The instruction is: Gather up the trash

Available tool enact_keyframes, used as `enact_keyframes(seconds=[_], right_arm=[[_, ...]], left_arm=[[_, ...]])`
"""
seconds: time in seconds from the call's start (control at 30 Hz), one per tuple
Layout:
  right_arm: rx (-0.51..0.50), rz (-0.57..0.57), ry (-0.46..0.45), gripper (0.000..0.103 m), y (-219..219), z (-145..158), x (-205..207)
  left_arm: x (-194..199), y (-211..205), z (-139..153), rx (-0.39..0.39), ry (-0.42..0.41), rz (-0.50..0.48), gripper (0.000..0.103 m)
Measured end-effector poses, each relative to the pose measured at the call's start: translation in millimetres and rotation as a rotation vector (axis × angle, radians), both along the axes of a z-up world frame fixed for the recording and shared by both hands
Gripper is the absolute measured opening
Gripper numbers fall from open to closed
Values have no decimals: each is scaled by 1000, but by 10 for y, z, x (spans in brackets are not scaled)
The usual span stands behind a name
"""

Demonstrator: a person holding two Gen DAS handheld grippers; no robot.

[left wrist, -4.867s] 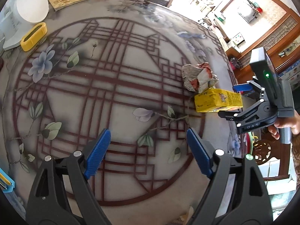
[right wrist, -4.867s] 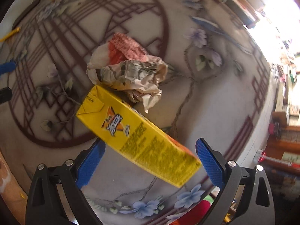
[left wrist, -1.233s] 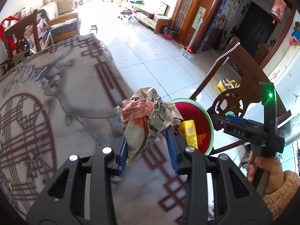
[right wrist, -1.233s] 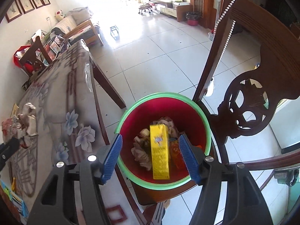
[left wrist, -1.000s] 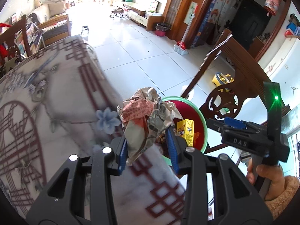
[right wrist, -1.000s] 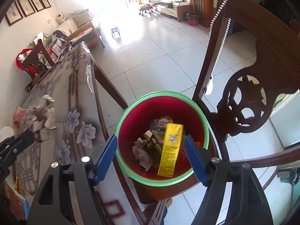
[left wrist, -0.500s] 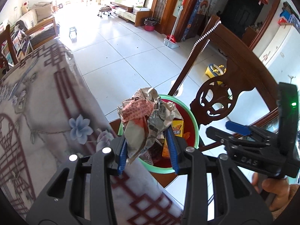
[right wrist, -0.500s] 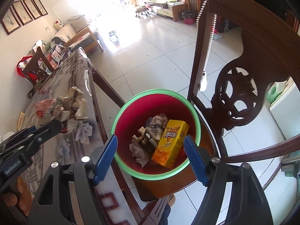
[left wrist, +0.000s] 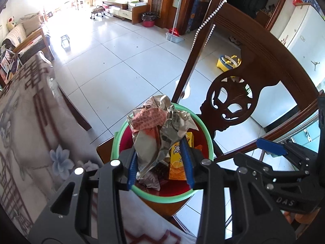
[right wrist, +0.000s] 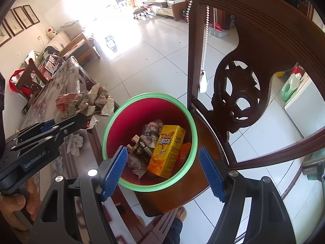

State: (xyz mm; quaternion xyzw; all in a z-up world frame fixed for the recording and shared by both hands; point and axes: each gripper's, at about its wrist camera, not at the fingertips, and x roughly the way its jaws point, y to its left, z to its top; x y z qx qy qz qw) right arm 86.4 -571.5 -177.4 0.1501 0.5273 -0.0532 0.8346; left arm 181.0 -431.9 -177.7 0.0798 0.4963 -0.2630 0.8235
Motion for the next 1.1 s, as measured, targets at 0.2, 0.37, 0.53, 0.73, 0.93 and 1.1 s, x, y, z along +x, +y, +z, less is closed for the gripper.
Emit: enact_keyframes(seconds=[0.2,0.37,0.53,0.73,0.93,1.1], right_arm=[[3,-3,5,71,-34,-24,-6],[3,-7,9,71,-58,-43,-14],[1,-14,10,71,-58,-39,-29],[-10,-28,2,71,-12,5,-139],[-26,-55,-18,72,118,122,-298],[-58,-50,-58,81,484,297,-488]], left_arm=[[51,-91,-163,27,32,-7,36],[110,-121,-250,38,57,-2,40],[151,-104,-259,17,63,21,67],[97,-67,-218,16,59,15,80],[-104,139,-21,-15,31,-2,86],[-323,487,200,-52,-5,-5,87]])
